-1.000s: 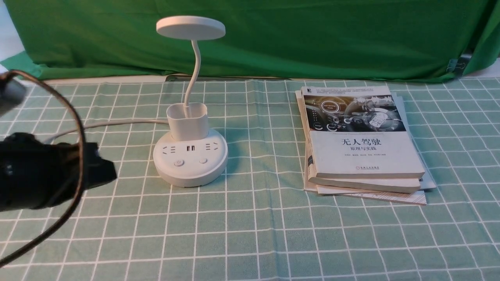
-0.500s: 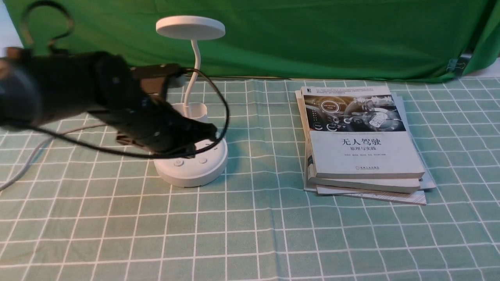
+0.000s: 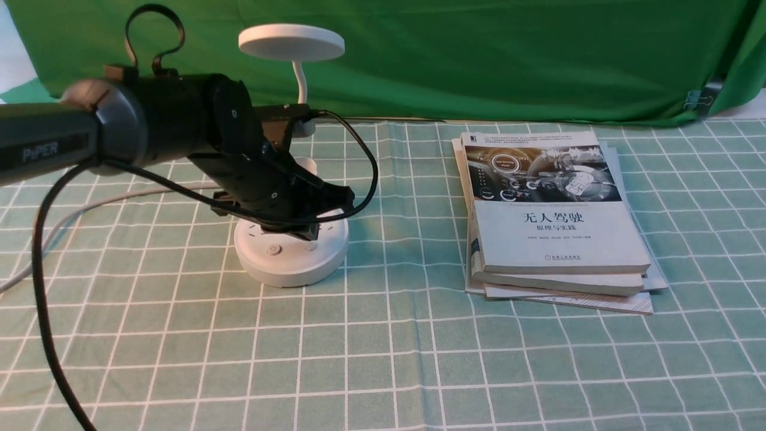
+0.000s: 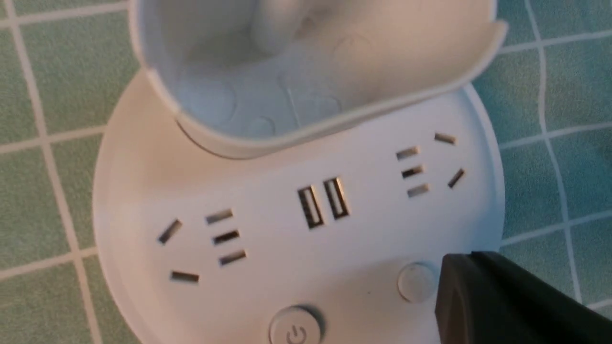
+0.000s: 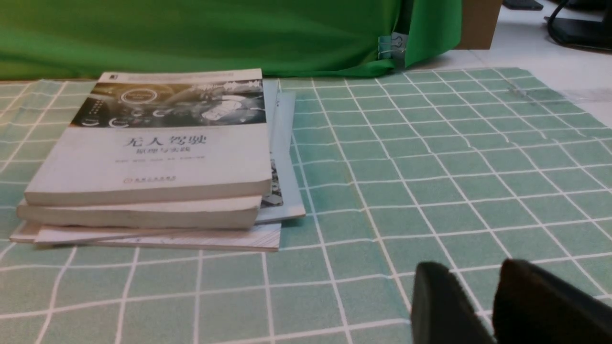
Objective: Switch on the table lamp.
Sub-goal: 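Press the power button on the lamp base to turn the lamp on with the left gripper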
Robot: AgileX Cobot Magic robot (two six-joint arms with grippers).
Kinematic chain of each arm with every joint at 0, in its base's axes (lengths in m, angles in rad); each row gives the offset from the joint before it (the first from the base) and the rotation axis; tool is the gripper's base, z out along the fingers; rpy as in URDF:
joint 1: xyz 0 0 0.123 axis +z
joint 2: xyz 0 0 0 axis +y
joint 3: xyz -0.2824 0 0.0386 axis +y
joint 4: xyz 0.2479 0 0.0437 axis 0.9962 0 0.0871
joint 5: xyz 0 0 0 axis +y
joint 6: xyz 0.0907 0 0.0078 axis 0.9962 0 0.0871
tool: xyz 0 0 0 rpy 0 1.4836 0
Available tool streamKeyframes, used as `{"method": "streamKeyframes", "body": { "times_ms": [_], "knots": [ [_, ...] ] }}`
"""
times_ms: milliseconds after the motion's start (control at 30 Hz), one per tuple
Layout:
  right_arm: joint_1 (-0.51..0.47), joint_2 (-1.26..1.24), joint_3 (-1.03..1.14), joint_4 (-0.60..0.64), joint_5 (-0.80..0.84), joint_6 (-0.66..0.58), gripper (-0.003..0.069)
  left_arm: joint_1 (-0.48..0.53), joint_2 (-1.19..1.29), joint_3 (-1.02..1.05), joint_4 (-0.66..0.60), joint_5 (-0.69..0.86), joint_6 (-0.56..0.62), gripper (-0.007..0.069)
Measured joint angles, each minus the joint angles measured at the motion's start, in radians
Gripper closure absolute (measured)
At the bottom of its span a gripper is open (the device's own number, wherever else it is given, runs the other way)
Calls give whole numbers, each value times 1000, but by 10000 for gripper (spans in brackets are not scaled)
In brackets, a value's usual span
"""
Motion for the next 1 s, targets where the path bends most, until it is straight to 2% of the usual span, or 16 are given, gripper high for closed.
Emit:
{"method": "streamKeyframes", "body": {
  "times_ms": [533, 800, 1000],
  "knots": [
    [0, 0, 0, 0, 0, 1, 419, 0, 63, -18, 6, 23, -3, 621],
    [0, 0, 0, 0, 0, 0, 419, -44, 86, -29, 134, 31, -95, 620],
    [0, 0, 0, 0, 0, 0, 419, -63, 92, -33, 183, 29, -130, 620]
  ]
}}
